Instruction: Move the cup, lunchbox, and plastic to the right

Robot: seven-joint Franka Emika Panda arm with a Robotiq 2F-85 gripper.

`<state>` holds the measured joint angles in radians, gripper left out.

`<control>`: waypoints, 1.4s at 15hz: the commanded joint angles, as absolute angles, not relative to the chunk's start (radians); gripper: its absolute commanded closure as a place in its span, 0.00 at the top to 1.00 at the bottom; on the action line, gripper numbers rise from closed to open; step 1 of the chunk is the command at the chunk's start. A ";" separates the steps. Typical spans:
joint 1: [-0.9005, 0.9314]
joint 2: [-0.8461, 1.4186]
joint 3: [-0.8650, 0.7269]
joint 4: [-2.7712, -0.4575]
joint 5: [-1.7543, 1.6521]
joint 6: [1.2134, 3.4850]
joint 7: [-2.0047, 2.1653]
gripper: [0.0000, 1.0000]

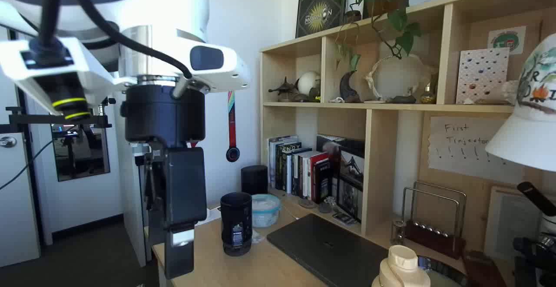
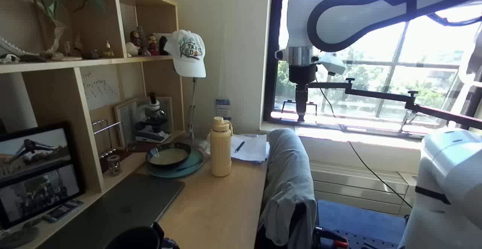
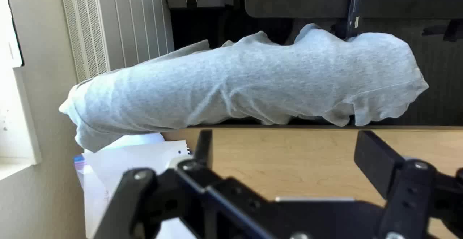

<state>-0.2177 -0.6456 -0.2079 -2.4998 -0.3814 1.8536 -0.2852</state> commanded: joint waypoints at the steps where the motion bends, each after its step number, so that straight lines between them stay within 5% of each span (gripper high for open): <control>1: -0.206 -0.647 -0.217 -2.497 -0.386 1.849 -0.280 1.00; 15: 0.151 -0.126 -0.116 -2.279 -0.048 2.489 -0.501 1.00; 21: 0.164 0.131 0.035 -2.094 0.233 2.486 -0.820 1.00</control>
